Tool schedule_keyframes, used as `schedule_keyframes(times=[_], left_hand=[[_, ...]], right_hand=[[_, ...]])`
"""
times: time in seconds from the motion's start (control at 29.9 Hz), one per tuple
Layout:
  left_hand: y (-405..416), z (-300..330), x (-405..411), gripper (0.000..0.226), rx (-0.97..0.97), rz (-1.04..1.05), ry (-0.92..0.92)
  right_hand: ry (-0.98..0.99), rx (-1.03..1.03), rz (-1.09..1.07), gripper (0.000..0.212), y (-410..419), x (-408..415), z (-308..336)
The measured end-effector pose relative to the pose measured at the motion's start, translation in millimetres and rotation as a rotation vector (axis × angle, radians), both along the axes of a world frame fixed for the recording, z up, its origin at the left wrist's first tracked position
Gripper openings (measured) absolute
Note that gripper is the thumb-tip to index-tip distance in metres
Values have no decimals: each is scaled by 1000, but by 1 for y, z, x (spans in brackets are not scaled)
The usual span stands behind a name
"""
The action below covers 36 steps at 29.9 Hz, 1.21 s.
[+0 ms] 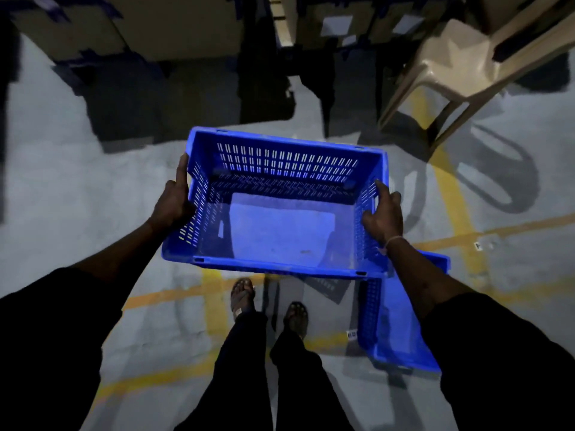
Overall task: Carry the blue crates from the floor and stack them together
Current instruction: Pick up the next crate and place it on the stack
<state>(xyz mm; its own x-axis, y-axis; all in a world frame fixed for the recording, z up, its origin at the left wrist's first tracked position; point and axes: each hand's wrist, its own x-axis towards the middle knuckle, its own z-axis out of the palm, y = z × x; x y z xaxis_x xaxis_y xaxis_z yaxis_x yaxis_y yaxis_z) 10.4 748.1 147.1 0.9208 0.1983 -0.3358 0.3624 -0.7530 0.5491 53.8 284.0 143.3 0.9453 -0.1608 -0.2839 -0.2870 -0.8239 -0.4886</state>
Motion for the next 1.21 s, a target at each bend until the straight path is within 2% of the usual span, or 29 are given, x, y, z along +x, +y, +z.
schedule_keyframes(times=[0.27,0.5,0.8,1.21], left_hand=[[31,49,-118,119,-22,183,-95],[77,71,-239,119,-28,417,-116],[137,104,-379,112,12,629,-185],[264,121,-524,118,145,972,-121]], right_hand=[[-40,24,178,76,49,-22,66],[-47,74,413,76,131,-39,100],[-35,82,724,76,303,-64,128],[-67,125,1048,68,547,-133,147]])
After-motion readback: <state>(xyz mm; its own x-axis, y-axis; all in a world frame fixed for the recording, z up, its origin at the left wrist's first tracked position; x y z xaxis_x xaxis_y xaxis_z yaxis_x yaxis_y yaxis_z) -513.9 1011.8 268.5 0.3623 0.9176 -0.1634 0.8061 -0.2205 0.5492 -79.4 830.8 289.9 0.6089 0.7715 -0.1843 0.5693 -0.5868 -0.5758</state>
